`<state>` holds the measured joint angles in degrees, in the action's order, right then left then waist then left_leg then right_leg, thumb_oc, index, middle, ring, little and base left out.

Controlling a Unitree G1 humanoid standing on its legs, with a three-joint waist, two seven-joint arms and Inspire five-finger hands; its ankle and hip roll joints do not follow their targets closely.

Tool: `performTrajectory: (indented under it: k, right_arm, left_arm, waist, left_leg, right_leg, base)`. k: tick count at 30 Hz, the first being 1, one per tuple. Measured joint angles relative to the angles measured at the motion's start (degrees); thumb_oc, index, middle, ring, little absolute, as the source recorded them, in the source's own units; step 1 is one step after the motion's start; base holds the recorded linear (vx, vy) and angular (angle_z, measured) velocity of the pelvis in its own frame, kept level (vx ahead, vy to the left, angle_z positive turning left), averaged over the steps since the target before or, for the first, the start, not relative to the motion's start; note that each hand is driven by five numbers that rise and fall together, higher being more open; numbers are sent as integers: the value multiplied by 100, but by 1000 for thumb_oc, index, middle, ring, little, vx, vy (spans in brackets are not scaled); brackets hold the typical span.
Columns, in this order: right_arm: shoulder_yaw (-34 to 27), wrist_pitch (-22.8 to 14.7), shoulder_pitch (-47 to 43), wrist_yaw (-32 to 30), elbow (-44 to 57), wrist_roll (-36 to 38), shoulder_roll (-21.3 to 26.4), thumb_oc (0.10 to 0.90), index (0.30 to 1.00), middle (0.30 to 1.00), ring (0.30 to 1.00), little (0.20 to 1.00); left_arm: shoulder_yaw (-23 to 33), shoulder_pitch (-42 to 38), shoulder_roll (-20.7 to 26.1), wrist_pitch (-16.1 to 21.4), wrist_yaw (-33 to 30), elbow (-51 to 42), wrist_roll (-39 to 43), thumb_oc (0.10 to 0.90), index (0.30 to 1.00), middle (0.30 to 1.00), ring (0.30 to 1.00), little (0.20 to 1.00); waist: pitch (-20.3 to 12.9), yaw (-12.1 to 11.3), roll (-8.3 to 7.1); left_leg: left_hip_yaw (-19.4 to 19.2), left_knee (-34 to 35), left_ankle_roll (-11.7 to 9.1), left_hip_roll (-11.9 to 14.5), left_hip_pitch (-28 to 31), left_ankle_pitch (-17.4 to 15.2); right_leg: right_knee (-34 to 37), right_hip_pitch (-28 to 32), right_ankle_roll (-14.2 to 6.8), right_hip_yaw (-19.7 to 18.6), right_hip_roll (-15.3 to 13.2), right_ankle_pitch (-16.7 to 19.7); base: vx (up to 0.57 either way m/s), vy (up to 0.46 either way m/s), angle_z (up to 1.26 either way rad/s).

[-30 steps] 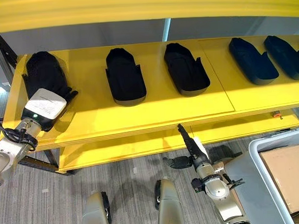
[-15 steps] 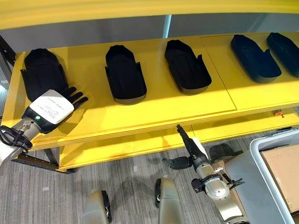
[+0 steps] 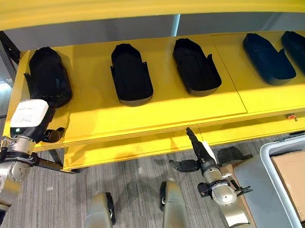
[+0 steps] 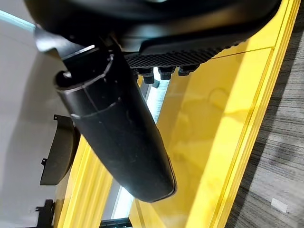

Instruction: Move parts from the plastic box to the shelf.

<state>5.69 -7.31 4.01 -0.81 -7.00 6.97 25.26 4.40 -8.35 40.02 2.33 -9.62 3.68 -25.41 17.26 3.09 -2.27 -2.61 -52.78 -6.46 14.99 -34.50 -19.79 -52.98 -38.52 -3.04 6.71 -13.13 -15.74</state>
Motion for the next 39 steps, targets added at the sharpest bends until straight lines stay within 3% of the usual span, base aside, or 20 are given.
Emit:
performTrajectory:
  k: [3, 10, 16, 29, 39]
  right_arm:
    - [15, 50, -20, -8, -1, 1, -67, 900, 1000, 1000, 1000, 1000]
    - [29, 147, -171, -9, -1, 0, -80, 900, 1000, 1000, 1000, 1000]
    - [142, 212, -254, -47, -4, 1, -73, 900, 1000, 1000, 1000, 1000]
    - [499, 258, -472, -122, -33, 3, 1, 900, 1000, 1000, 1000, 1000]
    - [692, 258, -455, -204, -46, 6, 21, 900, 1000, 1000, 1000, 1000]
  left_arm:
    - [-4, -141, -533, -85, -24, 74, 1289, 900, 1000, 1000, 1000, 1000]
    - [-124, -678, -535, -118, -177, 256, 2534, 900, 1000, 1000, 1000, 1000]
    - [-743, -1688, -549, -118, -363, 700, 3638, 900, 1000, 1000, 1000, 1000]
    - [-1202, -3624, -497, -101, -1018, 2204, 5014, 900, 1000, 1000, 1000, 1000]
    - [-1322, -4238, -496, -99, -1414, 3010, 5686, 900, 1000, 1000, 1000, 1000]
  waist:
    - [0, 12, -1]
    - [0, 135, -9]
    - [-2, 202, -12]
    - [-16, 449, -16]
    - [-20, 489, -20]
  left_leg:
    - [-3, -2, 11, -3, 3, 7]
    - [-8, -1, 7, -1, 9, 23]
    - [-23, 1, 0, 10, 59, 28]
    - [-44, 7, 1, 86, 105, 24]
    - [-51, 5, -6, 93, 107, 20]
  right_leg:
    - [6, 4, -12, -3, -17, 3]
    - [24, 7, -30, -9, -7, 26]
    - [47, 45, -53, -22, 23, 49]
    - [106, 92, -33, -19, 76, 57]
    - [107, 86, -34, -26, 82, 57]
  base:
    - [0, 0, 0]
    - [0, 0, 0]
    - [3, 0, -1]
    - [4, -3, -1]
    - [0, 0, 0]
